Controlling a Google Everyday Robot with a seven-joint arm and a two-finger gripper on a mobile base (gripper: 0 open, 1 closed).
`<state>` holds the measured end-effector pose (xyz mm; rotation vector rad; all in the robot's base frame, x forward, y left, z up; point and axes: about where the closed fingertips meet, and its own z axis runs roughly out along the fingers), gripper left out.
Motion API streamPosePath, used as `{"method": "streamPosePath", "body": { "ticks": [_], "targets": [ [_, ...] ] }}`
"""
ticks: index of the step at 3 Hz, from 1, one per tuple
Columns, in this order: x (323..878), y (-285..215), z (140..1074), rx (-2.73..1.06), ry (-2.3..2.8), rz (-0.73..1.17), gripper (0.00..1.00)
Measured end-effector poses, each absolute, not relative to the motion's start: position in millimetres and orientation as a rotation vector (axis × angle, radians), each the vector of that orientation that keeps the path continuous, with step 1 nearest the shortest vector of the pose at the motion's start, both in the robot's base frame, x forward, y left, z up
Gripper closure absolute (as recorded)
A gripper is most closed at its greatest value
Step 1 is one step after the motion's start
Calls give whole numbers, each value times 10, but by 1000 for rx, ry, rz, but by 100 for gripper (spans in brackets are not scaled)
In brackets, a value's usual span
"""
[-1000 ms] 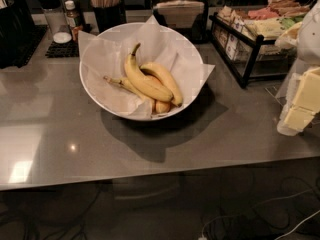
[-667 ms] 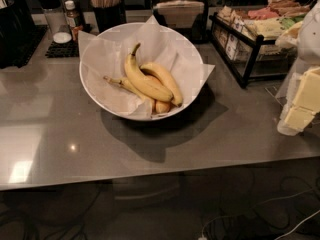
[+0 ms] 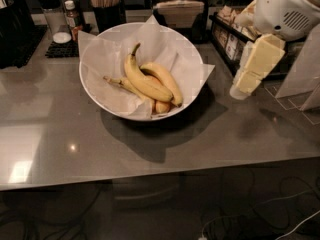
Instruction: Pick banana from white bowl
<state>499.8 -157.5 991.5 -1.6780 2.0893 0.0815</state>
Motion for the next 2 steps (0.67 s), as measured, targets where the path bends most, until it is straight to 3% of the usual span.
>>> {"method": "streamPosePath", "body": {
  "ticks": [2],
  "targets": [
    [5319, -1214, 9911, -1636, 2075, 210, 0]
  ]
}}
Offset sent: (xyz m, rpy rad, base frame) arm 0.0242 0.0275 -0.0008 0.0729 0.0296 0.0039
